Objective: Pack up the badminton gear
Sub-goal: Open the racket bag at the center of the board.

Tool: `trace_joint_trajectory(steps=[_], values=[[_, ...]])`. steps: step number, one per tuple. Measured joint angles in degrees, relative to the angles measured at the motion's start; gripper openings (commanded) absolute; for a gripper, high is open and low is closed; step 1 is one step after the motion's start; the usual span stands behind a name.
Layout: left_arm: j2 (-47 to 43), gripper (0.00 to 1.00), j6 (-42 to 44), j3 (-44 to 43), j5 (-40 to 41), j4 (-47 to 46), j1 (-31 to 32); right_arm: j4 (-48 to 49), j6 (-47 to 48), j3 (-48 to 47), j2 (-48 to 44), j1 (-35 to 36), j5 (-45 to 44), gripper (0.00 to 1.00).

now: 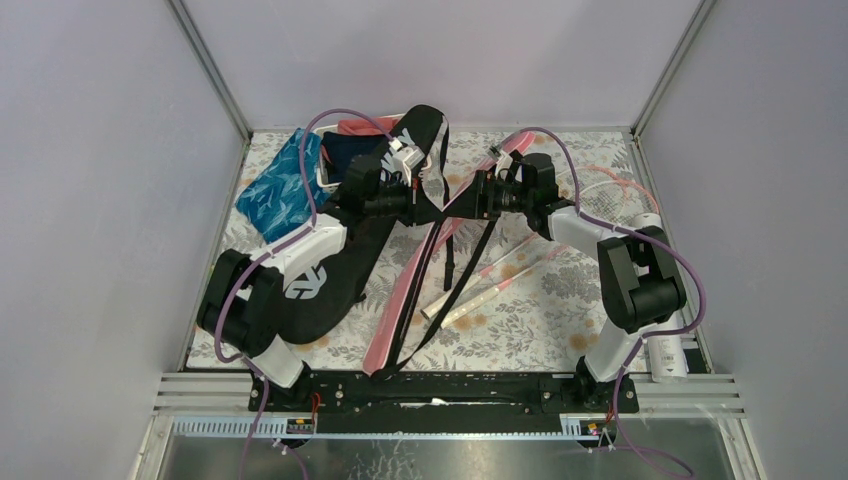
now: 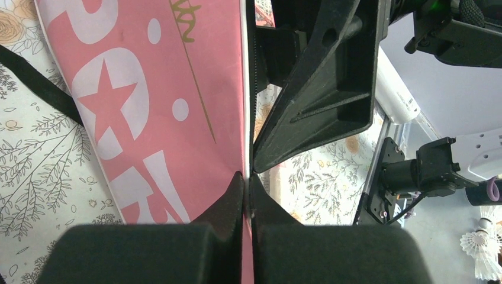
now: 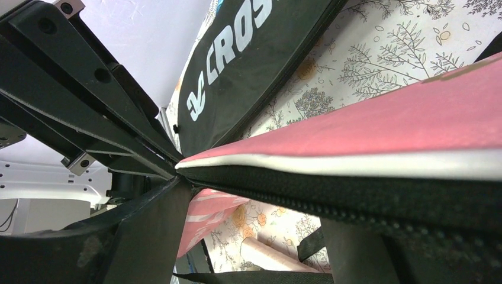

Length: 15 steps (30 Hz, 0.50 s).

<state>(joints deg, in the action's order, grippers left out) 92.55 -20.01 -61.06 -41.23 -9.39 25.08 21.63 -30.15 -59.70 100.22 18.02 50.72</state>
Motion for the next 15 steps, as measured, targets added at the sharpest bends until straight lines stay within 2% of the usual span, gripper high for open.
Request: trace_joint_trajectory(steps=[7,9,10,15], values=[[0.20,0.20,0.07,0.00,-1.25,-0.20,0.00,-0.68,0.00,0.00,-0.15,-0.02,0.04,0.81],[0.37,0.20,0.17,0.00,-1.70,-0.39,0.00,-0.83,0.02,0.00,-0.15,-0.02,0.02,0.79],[0.39,0.19,0.26,0.00,-1.88,-0.42,0.02,-0.85,0.02,0.00,-0.15,-0.02,0.02,0.79],[0.39,0.01,1.66,0.00,-1.38,0.04,0.09,-1.11,0.09,0.00,-0.22,-0.02,0.20,0.76]])
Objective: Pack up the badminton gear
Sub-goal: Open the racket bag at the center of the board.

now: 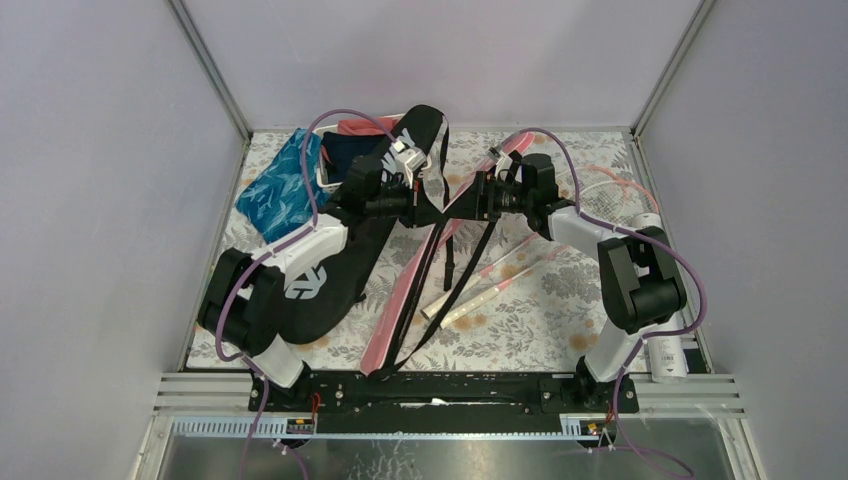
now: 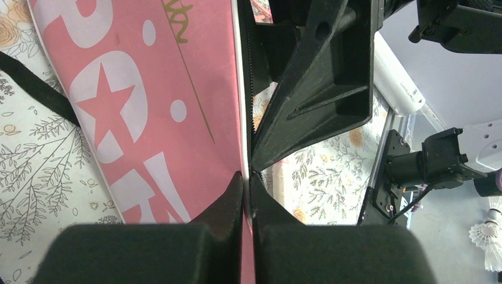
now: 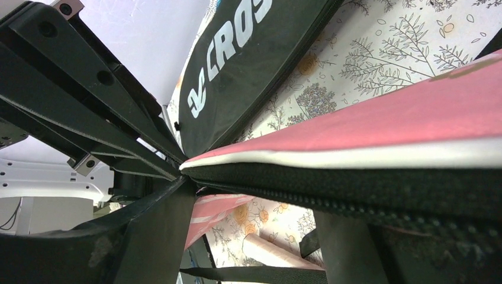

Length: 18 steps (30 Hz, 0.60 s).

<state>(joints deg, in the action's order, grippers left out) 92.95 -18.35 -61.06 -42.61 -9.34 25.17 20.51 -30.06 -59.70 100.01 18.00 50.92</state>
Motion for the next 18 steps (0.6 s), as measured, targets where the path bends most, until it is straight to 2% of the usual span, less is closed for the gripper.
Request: trace_joint_trajectory(steps=[3,7,16,18], values=[[-0.02,0.00,1.33,0.00,0.74,0.35,0.39,-0.52,0.13,0.00,-0.09,-0.09,0.09,0.73],[-0.22,0.00,2.10,0.00,0.92,0.35,0.61,-0.83,0.31,0.00,-0.52,-0.24,0.46,0.62],[-1.97,0.00,2.43,1.14,2.14,0.33,0.85,-0.85,-0.17,0.00,-1.99,-0.39,0.81,0.43],[-2.69,0.00,2.36,1.57,2.54,0.33,0.94,-0.81,-0.31,0.02,-2.71,-0.39,0.66,0.42]])
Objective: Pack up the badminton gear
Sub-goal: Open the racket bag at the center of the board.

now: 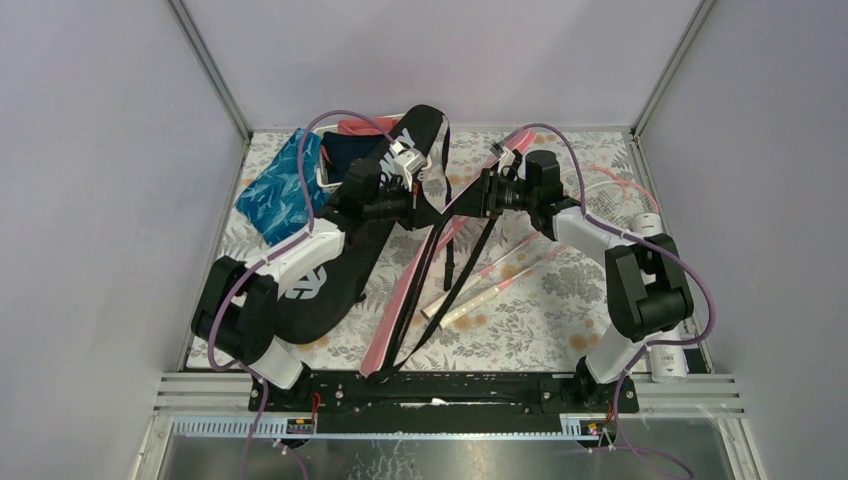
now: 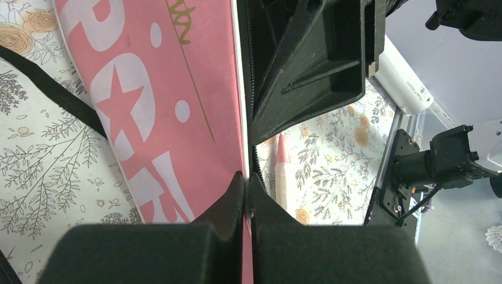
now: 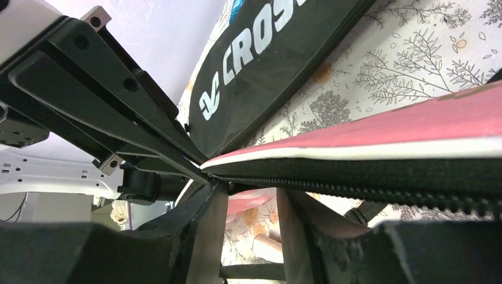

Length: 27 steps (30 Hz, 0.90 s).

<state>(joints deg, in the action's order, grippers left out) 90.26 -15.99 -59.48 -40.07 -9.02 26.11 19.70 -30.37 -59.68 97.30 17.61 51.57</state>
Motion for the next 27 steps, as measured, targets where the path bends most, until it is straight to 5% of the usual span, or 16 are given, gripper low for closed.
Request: trace_joint_trajectory(steps=[9,17,27], values=[[-0.55,0.00,0.26,0.17,1.16,-0.04,1.01,1.81,-2.80,0.59,-0.76,-0.15,0.17,0.44],[-0.55,0.00,0.98,0.15,2.71,-0.11,1.64,5.68,-6.38,1.44,-0.57,-0.39,1.84,0.01],[-0.55,0.00,1.81,0.15,5.46,0.48,1.88,0.59,-1.18,1.27,-0.61,-0.85,-0.44,0.00]])
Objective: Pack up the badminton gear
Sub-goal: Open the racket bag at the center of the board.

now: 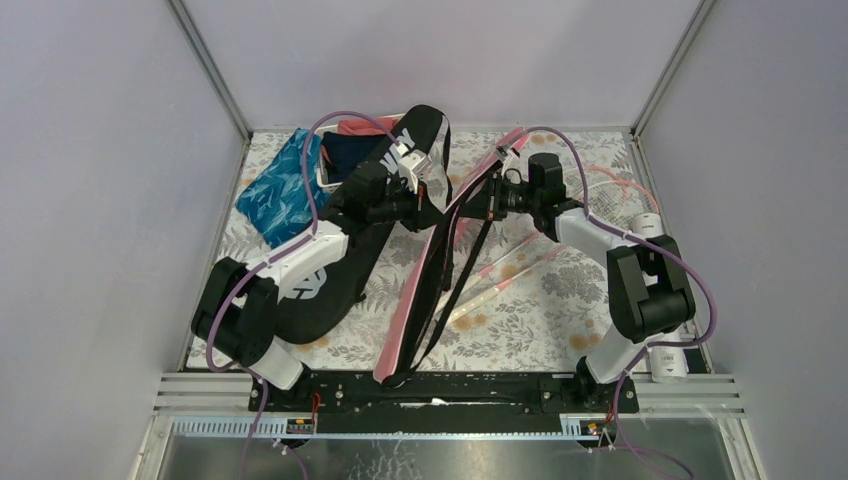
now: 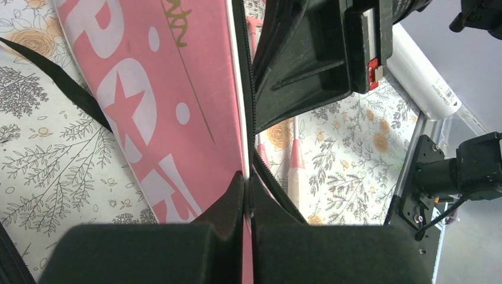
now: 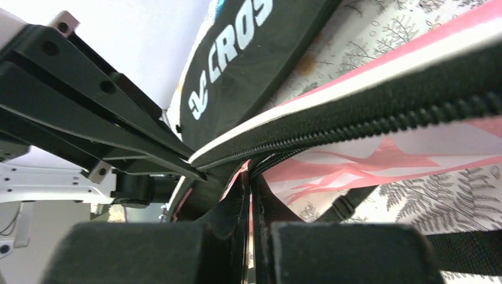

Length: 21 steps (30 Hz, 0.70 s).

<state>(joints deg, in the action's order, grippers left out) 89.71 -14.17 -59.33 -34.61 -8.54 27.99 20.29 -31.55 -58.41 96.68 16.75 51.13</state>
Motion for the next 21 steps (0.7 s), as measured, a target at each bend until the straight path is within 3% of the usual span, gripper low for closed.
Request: trace_joint_trajectory(steps=[8,10,13,15,21], values=[[-0.02,0.00,1.62,-2.54,5.03,4.15,-0.50,-14.80,11.89,-0.42,-4.44,-0.63,-6.93,0.01],[-0.02,0.00,2.82,-3.93,8.07,6.14,-0.33,-17.73,13.99,-0.46,-5.79,-0.79,-9.31,0.11],[-0.31,0.00,4.00,-5.22,11.26,7.80,0.20,-21.38,16.35,-0.46,-7.61,-1.07,-12.09,0.39],[-0.46,0.00,4.26,-5.62,12.37,8.41,0.46,-22.67,16.74,-0.50,-8.31,-1.14,-12.79,0.53],[-0.48,0.00,4.22,-5.68,14.34,9.73,2.16,-24.30,17.00,-0.66,-8.41,-1.16,-14.62,0.59]])
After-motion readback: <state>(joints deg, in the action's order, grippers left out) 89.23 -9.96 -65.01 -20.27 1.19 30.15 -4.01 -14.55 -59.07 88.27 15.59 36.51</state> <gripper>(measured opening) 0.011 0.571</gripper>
